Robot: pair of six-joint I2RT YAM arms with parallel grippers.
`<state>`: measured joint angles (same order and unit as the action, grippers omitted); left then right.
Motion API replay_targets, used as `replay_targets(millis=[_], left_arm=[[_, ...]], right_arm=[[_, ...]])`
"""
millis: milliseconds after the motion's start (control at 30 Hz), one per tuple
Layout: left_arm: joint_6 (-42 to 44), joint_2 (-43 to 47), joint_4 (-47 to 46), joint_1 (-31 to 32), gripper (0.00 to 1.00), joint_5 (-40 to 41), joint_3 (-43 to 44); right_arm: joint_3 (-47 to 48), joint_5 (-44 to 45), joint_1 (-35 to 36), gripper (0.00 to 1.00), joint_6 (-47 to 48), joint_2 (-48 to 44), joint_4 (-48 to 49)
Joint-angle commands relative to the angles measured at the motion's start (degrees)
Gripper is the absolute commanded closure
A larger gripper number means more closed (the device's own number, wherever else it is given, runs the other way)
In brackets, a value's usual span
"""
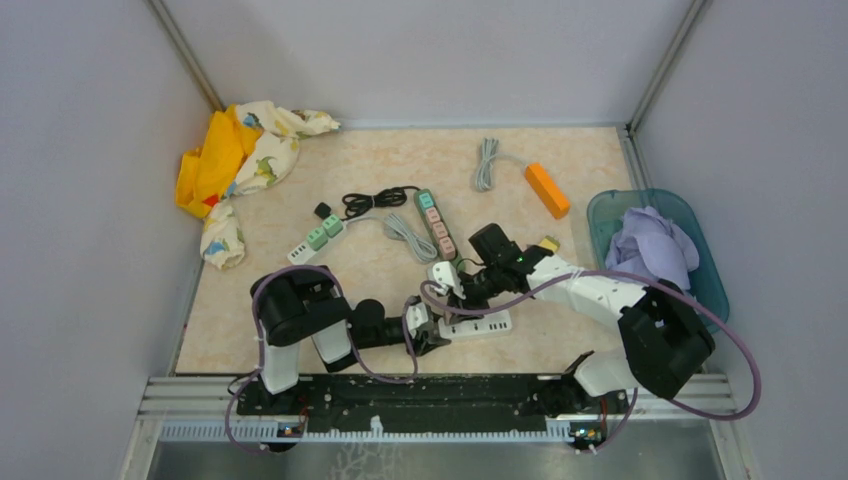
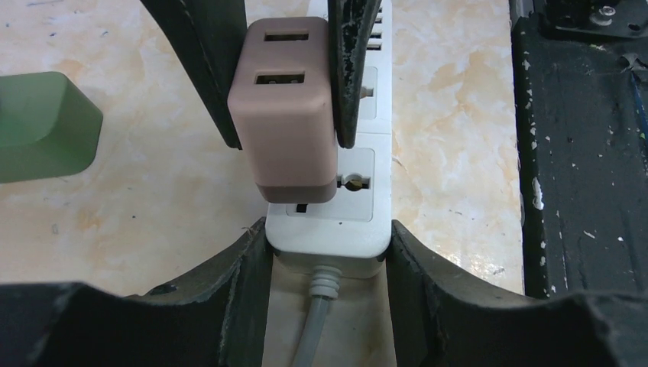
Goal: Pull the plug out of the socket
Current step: Remove the plug from the socket.
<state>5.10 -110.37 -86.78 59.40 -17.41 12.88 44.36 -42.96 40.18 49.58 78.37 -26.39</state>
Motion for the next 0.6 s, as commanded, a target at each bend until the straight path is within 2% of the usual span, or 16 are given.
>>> replay_targets(millis=[0,133,200,367,567], left_arm=[[-1.14,-1.26,-5.36,-0.07,1.0,0.26,-1.12],[-1.6,-1.24,-5.06,-0.07,1.0,0.01,-0.78],[-1.82,-1.19,-4.81,-0.07,1.0,-0.02,-0.76],[-1.9,-1.25,-4.82,-0.11,1.0,-0.09,-0.89],[-1.92,-1.12,-4.88,-0.07,1.0,-0.23,-1.36]], right_arm=[[1.6,-4.04,2.97,1.0,-1.58,-1.42,2.33],[0.88,1.37,4.99,1.0,-10.44,-1.05,10.89],[0.99,3.04,4.99,1.0,-11.85,-1.17,12.28],[0.92,3.89,3.65,1.0,-9.96,-2.2,10.7],[3.56,-0.17,1.37,1.0,-1.95,-2.34,1.87]])
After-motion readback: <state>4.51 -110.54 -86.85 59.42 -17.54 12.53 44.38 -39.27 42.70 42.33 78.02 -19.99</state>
